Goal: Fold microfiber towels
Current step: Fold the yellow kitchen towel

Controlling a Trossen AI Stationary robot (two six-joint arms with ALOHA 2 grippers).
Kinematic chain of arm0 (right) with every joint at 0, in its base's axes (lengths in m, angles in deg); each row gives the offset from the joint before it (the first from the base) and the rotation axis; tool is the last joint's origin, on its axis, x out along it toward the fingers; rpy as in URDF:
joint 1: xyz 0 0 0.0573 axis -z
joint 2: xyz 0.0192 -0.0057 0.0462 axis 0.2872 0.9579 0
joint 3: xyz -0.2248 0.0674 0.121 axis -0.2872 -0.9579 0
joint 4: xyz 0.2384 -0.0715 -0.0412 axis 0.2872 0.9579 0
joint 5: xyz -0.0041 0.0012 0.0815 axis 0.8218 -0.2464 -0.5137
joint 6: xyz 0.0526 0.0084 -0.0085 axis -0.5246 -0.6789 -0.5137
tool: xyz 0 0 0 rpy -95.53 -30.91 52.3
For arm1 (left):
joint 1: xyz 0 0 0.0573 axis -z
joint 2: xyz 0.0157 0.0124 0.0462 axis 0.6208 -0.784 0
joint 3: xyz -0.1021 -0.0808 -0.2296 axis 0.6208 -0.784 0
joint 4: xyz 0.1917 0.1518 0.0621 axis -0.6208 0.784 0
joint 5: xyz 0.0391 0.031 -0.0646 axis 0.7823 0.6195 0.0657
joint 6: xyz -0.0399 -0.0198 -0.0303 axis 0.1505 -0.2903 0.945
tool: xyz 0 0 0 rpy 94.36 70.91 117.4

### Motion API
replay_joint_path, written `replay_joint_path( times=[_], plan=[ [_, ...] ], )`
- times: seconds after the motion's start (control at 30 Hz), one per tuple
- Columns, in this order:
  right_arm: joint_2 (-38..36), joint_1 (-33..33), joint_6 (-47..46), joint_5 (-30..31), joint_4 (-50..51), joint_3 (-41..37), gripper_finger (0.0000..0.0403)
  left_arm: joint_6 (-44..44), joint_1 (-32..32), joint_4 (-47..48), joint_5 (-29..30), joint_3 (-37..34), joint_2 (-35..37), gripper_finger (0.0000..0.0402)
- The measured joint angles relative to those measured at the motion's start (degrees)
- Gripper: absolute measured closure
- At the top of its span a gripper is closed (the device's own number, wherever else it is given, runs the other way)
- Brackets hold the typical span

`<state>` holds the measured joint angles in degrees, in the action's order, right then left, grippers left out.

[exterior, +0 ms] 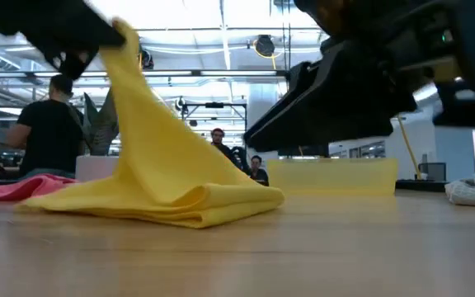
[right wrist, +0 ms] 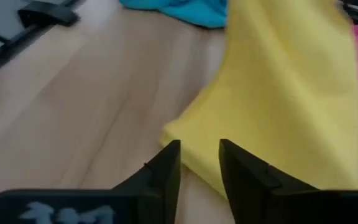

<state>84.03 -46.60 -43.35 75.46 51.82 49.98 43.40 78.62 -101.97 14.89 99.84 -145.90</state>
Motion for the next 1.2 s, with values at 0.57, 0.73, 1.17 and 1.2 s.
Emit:
replay_joint_path(
  times=[0.57,0.73,1.17,1.2],
  plan=[
    [9.8,-1.33,0.15,3.54,9.58,12.61,0.0256,3.5,0.29,8.09,5.5,-0.06,0.97,0.0388],
    [9.82,-1.33,0.43,3.52,10.63,12.66,0.0316,3.75,0.29,9.12,5.52,-0.06,0.97,0.039],
    [1.7,-2.82,-3.67,14.98,28.21,12.63,0.04,1.55,1.14,5.26,5.72,-0.06,0.97,0.0383],
    [0.86,-2.86,-3.77,14.29,28.6,12.63,0.0399,1.35,1.14,4.82,5.92,-0.06,0.97,0.0386]
  ],
)
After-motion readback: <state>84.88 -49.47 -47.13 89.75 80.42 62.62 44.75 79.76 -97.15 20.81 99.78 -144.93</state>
